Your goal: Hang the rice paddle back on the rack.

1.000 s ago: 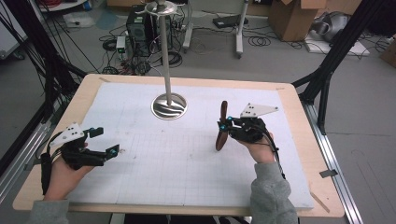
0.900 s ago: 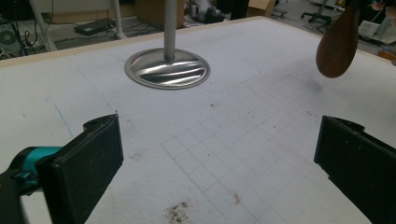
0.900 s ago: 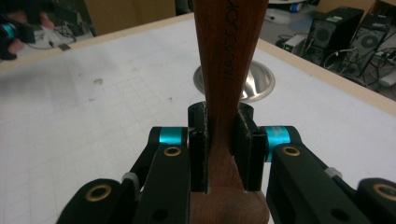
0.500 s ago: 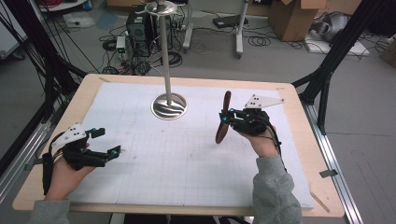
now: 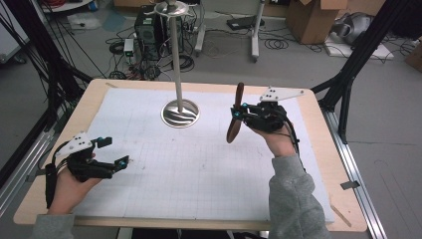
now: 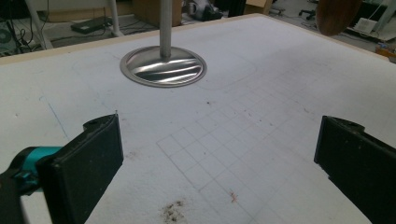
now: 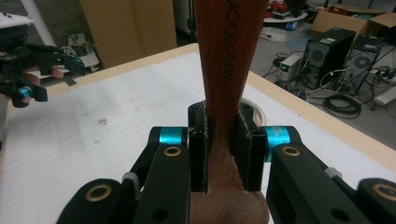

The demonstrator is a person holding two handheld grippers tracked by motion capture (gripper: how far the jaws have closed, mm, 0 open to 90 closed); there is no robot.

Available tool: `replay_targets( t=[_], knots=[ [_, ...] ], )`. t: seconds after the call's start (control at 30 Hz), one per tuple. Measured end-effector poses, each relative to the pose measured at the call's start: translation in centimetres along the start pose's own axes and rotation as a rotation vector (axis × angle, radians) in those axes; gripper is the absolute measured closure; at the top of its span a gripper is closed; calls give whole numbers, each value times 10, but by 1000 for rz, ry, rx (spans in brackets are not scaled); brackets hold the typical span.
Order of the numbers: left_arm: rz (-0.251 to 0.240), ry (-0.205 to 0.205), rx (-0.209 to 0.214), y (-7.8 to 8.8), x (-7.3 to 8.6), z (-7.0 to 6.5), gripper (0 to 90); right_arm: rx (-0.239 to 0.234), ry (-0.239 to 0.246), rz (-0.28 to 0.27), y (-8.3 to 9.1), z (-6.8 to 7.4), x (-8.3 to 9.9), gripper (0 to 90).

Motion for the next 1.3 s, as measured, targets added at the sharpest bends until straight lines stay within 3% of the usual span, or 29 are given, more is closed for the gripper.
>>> replay_targets(
  t=[0.63,0.93,1.03,1.3],
  knots=[
    [-6,5,-8,6,0,2,17,-19,9,16,-19,-18,-28,774],
    [-7,3,-10,12,2,4,17,-16,13,52,-36,-29,-36,774],
    [-31,12,24,14,-1,0,17,-21,10,46,-41,-32,-38,774],
    [-36,5,10,17,0,-2,17,-14,16,30,-44,-42,-51,774]
  ],
)
Point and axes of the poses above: each handheld gripper's, and its own axes: y roughly backward along the jaws, x roughly out of its underside, z roughly to its left, the point moved 5 cm from there along -y, roughly forward along the jaws, and after that the axes turned 8 degrees about y, right-handed, at the moved point
